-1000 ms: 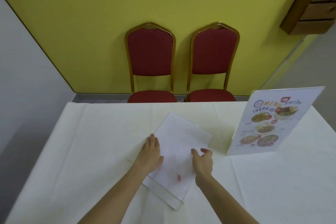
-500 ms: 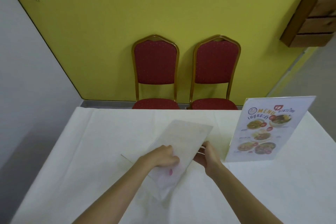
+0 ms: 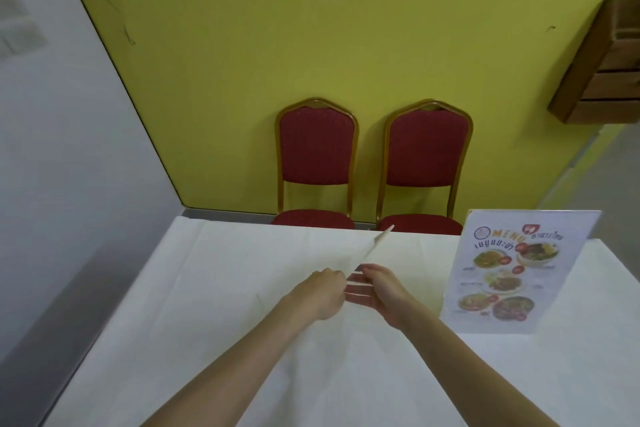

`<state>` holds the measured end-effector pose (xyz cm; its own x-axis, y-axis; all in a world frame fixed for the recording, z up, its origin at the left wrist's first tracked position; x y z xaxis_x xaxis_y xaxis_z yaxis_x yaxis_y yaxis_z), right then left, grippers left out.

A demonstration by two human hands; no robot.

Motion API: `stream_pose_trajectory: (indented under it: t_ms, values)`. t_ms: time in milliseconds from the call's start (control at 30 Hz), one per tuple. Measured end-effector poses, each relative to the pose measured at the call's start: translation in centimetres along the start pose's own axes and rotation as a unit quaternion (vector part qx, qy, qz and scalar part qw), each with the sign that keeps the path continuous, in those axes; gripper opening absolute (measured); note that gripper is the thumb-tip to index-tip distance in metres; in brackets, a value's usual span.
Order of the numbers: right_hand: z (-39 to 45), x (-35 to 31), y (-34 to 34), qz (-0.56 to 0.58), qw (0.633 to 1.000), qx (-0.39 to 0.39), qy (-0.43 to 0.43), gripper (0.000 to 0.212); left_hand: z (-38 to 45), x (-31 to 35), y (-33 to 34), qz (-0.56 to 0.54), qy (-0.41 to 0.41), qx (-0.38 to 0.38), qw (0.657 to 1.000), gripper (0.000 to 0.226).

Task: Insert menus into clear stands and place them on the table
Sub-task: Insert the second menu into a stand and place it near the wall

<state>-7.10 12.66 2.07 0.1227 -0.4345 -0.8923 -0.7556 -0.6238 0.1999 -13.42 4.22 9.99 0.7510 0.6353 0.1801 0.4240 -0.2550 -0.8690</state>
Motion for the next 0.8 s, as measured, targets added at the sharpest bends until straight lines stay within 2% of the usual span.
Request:
stream_pose_trajectory:
  t_ms: [100, 267, 433, 567, 733, 800]
  values:
    - [-0.8, 0.4, 0.2, -0.055, 0.998, -0.011, 0.002, 0.025, -1.0, 0.1, -1.5, -0.061, 0.001, -0.016, 0.998, 0.036]
    - [-2.2, 1.6, -2.2, -0.141, 0.990, 0.002, 0.015, 0.024, -3.0, -0.4, -3.3, -0.216, 0.023, -0.055, 0.974, 0.018]
    - [-2.9, 2.3, -4.9, -0.141, 0.989, 0.040, 0.013, 0.020, -4.1, -2.3, -3.3, -0.383, 0.012, -0.077, 0.921, 0.022]
    - [-3.3, 1.9, -5.7, -0.111, 0.993, 0.049, -0.001, 0.028, -4.4, -3.5, -2.4, -0.492, 0.002, -0.101, 0.865, 0.027]
    - [-3.0, -1.1, -7.7, -0.110, 0.984, 0.114, -0.076, 0.025, -3.9, -5.6, -1.8, -0.564, 0.005, -0.036, 0.825, 0.026]
    - [-2.9, -2.7, -7.7, -0.111, 0.981, 0.113, -0.111, 0.023, -3.6, -6.0, -1.9, -0.565, 0.020, 0.002, 0.825, 0.026]
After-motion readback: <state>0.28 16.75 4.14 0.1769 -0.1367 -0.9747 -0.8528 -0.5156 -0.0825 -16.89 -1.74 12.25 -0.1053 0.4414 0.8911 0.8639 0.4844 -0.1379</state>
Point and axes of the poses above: each hand's wrist, its own z-axis towards the middle knuckle, its own y-axis out of the palm, x = y × z, the point moved 9 cm from there along z, towards the middle knuckle, and after that the axes turned 11 degrees about -y, right-handed, at the moved point
